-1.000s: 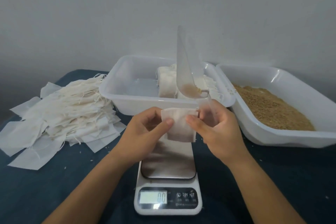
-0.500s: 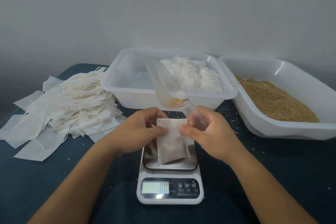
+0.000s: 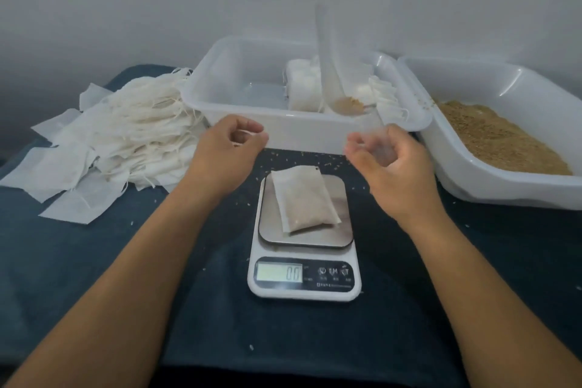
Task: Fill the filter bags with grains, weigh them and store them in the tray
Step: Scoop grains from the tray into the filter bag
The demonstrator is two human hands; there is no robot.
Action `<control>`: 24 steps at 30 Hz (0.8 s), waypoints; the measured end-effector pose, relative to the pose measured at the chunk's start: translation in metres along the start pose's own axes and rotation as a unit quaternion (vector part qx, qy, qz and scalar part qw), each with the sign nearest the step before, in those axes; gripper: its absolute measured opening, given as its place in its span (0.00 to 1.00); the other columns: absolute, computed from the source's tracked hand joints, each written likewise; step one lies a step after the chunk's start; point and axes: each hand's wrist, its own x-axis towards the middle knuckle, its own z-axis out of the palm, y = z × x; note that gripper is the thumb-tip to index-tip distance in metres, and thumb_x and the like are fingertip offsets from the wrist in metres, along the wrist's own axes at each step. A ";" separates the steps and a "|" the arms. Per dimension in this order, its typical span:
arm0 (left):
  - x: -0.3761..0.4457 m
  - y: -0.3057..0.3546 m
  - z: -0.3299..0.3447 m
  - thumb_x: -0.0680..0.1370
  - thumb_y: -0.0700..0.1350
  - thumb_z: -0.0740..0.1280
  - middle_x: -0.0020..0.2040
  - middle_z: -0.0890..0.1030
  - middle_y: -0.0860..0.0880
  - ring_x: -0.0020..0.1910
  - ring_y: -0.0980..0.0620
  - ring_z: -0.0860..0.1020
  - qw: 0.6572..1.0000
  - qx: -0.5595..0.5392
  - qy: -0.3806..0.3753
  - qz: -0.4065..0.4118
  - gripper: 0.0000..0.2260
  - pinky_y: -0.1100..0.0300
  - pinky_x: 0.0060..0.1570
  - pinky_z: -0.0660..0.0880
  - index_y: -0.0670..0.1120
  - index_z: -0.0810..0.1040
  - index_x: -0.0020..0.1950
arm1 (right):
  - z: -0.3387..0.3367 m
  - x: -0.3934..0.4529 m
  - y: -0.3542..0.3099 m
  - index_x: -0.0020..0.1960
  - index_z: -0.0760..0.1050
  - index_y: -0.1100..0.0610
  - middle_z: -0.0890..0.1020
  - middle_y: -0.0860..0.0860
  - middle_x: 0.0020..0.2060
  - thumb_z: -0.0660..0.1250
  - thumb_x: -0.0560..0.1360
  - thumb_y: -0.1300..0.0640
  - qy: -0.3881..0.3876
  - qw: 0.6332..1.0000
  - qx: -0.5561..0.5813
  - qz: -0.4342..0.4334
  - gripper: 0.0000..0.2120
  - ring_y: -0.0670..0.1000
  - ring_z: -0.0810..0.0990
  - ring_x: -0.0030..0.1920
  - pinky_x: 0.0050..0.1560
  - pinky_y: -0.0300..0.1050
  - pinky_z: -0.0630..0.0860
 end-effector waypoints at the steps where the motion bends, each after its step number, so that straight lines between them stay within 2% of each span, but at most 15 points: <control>1: 0.001 -0.001 -0.001 0.78 0.51 0.72 0.40 0.79 0.55 0.31 0.61 0.76 1.000 -0.005 0.018 -0.001 0.01 0.70 0.27 0.71 0.56 0.81 0.48 | -0.001 0.001 -0.001 0.44 0.77 0.45 0.83 0.31 0.47 0.73 0.75 0.40 0.017 1.000 -0.002 0.000 0.10 0.36 0.82 0.47 0.42 0.33 0.79; 3: 0.004 -0.001 -0.004 0.78 0.50 0.71 0.38 0.78 0.56 0.27 0.62 0.73 0.999 -0.024 0.046 0.003 0.01 0.69 0.27 0.70 0.56 0.80 0.47 | -0.003 0.005 0.001 0.42 0.76 0.40 0.84 0.35 0.45 0.72 0.75 0.37 0.048 0.999 -0.007 -0.003 0.09 0.42 0.82 0.43 0.42 0.48 0.82; 6: 0.007 -0.001 -0.006 0.77 0.50 0.71 0.35 0.76 0.57 0.25 0.64 0.72 0.997 -0.029 0.074 0.004 0.01 0.70 0.25 0.69 0.56 0.80 0.46 | -0.005 0.010 0.004 0.40 0.76 0.36 0.83 0.38 0.43 0.72 0.73 0.36 0.078 0.997 -0.004 -0.007 0.08 0.44 0.80 0.38 0.45 0.55 0.82; 9: 0.008 -0.001 -0.007 0.77 0.49 0.71 0.34 0.75 0.57 0.24 0.65 0.72 0.997 -0.033 0.075 -0.002 0.01 0.72 0.25 0.68 0.55 0.81 0.47 | -0.005 0.011 0.006 0.39 0.75 0.35 0.82 0.37 0.42 0.72 0.73 0.36 0.090 0.996 -0.001 -0.003 0.08 0.44 0.79 0.38 0.45 0.55 0.81; 14: 0.007 0.001 -0.008 0.78 0.48 0.70 0.25 0.72 0.62 0.24 0.63 0.71 0.997 -0.032 0.067 -0.001 0.02 0.71 0.24 0.67 0.53 0.82 0.50 | -0.003 0.011 0.006 0.38 0.75 0.34 0.82 0.37 0.40 0.72 0.73 0.36 0.092 0.996 0.003 -0.005 0.08 0.43 0.78 0.36 0.43 0.51 0.79; 18: 0.003 0.005 -0.007 0.78 0.48 0.71 0.30 0.73 0.58 0.22 0.62 0.69 0.999 -0.023 0.033 -0.002 0.01 0.69 0.22 0.65 0.54 0.81 0.48 | -0.002 0.011 0.008 0.39 0.75 0.37 0.82 0.37 0.39 0.73 0.73 0.38 0.086 0.996 0.001 -0.005 0.09 0.43 0.79 0.38 0.43 0.52 0.80; 22: 0.001 0.006 -0.005 0.79 0.52 0.70 0.34 0.76 0.57 0.27 0.64 0.73 0.997 0.072 -0.021 0.032 0.04 0.72 0.28 0.68 0.54 0.81 0.46 | -0.001 0.011 0.011 0.38 0.75 0.36 0.82 0.37 0.39 0.72 0.72 0.38 0.050 0.999 -0.006 0.004 0.08 0.41 0.78 0.36 0.41 0.50 0.79; 24: -0.001 0.005 -0.003 0.79 0.55 0.69 0.37 0.79 0.57 0.34 0.63 0.76 0.984 0.162 -0.044 0.054 0.08 0.67 0.36 0.70 0.54 0.80 0.43 | -0.001 0.011 0.013 0.40 0.75 0.39 0.83 0.39 0.42 0.72 0.72 0.38 0.033 0.999 -0.022 0.006 0.09 0.41 0.79 0.37 0.40 0.49 0.79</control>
